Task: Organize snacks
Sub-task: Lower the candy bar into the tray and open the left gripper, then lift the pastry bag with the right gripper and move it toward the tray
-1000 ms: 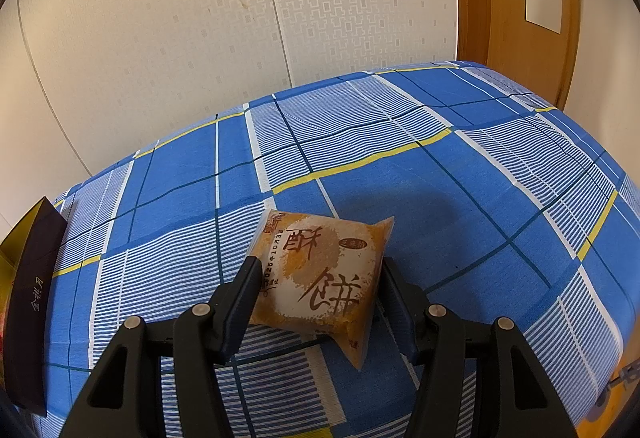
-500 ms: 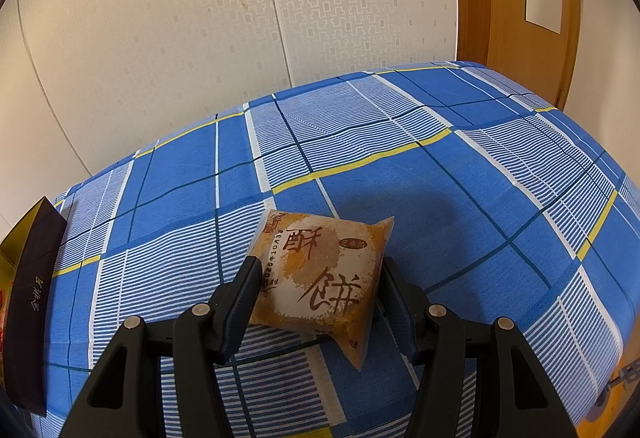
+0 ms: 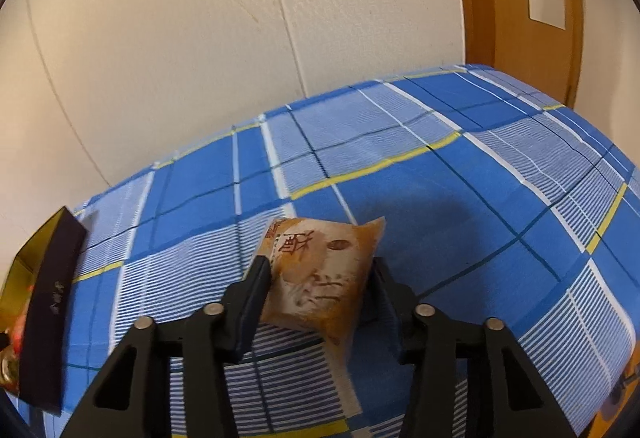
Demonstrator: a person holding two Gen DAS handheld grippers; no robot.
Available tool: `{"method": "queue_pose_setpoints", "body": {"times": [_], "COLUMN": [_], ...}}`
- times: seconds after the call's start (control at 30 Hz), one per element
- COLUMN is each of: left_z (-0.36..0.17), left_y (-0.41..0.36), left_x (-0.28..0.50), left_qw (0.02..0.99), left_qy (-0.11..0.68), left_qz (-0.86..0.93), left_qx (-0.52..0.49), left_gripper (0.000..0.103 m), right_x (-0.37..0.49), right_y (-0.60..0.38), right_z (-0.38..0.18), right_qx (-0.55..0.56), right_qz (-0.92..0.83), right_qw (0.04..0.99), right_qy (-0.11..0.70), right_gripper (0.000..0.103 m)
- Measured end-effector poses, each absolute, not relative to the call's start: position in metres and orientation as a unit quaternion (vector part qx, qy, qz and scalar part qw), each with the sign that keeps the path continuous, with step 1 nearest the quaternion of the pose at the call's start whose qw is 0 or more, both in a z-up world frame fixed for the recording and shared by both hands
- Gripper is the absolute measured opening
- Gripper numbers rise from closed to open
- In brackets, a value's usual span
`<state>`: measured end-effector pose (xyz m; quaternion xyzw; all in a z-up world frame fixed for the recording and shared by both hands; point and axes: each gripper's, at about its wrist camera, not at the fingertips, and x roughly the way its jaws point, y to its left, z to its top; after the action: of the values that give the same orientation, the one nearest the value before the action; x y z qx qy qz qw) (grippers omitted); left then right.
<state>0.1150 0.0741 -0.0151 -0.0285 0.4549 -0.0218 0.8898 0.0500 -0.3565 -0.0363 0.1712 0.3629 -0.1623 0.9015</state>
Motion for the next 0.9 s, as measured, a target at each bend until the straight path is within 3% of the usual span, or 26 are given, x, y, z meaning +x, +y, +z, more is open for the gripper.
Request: {"method": "queue_pose_setpoints", "body": {"times": [0.2,0.3,0.4,0.47,0.63,0.9], "left_z": [-0.012,-0.007,-0.003,-0.002,-0.001,0.003], "left_y": [0.074,0.073,0.072,0.072,0.067,0.070], "left_x": [0.104,0.098,0.093,0.090,0.085,0.080], "left_qw": [0.892,0.897,0.899,0.899,0.899,0.902], "left_qy": [0.450,0.441,0.437,0.436,0.436,0.430], "left_qz": [-0.020,-0.026,-0.033,-0.036,-0.041,-0.039], "left_qx": [-0.023,-0.022,-0.020,-0.021,-0.018,-0.017], "left_gripper": [0.039,0.039,0.039,0.039,0.039,0.039], "right_x": [0.048,0.049,0.052,0.056,0.075,0.080], "right_y": [-0.337,-0.341,-0.344,-0.343,-0.334,-0.309], "right_z": [-0.036,-0.040,-0.038,-0.037,-0.040,-0.036], "right_qx": [0.151,0.171,0.178,0.183,0.150,0.069], "right_qz": [-0.138,-0.135,-0.136,-0.127,-0.125,-0.140], "right_qw": [0.908,0.901,0.900,0.898,0.890,0.891], "right_qy": [0.366,0.376,0.375,0.380,0.412,0.427], "right_gripper": [0.044,0.060,0.063,0.072,0.080,0.060]}}
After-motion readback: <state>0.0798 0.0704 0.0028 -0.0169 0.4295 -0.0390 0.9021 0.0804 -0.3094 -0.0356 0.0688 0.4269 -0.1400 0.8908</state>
